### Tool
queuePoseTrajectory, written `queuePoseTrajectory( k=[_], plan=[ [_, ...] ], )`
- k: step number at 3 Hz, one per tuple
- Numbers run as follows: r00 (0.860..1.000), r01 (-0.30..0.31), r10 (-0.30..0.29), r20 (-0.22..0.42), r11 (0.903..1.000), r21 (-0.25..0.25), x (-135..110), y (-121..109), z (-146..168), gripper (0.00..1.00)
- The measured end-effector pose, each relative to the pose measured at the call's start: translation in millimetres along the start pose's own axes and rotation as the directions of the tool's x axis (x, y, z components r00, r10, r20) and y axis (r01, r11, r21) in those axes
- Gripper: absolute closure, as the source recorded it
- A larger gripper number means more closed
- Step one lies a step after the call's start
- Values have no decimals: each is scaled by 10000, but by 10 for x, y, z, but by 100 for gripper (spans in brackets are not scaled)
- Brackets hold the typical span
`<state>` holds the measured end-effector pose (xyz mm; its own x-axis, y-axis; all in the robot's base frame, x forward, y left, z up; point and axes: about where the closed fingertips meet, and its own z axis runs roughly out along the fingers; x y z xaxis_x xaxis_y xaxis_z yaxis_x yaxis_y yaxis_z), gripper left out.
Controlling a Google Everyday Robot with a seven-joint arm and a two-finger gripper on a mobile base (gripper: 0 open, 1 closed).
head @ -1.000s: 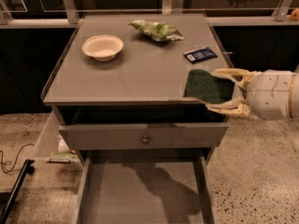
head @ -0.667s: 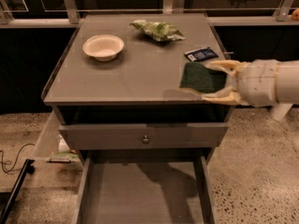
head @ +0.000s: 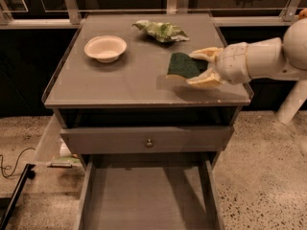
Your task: Pick sponge from middle drawer and place on counter
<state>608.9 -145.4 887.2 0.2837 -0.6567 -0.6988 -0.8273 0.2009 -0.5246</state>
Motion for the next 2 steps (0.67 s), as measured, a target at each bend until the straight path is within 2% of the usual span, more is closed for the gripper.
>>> queuePoseTrajectory(
  k=[1,2],
  plan=[
    [9984,-364,383,409,9982,-472,-26,-155,282,100],
    [9939,-930,974,522,9924,-808,-26,-245,484,100]
  ],
)
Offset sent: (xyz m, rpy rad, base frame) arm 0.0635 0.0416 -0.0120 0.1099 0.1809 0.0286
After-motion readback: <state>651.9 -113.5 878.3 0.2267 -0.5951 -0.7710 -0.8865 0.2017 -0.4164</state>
